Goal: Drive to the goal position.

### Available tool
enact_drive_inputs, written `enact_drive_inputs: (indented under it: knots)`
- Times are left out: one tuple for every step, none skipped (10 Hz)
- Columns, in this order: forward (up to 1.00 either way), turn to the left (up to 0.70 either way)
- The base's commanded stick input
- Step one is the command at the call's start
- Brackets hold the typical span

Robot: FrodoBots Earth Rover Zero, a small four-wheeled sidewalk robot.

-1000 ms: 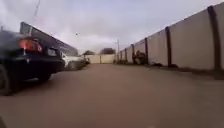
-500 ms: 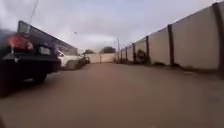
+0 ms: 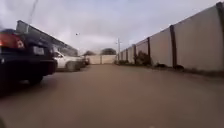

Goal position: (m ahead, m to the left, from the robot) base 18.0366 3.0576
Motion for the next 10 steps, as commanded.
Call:
enact_drive_inputs:
  knots:
    - [0.50,0.00]
    - [0.50,0.00]
    - [0.50,0.00]
    - [0.50,0.00]
    - [0.50,0.00]
    - [0.50,0.00]
    - [0.50,0.00]
    - [0.50,0.00]
    - [0.50,0.00]
    - [0.50,0.00]
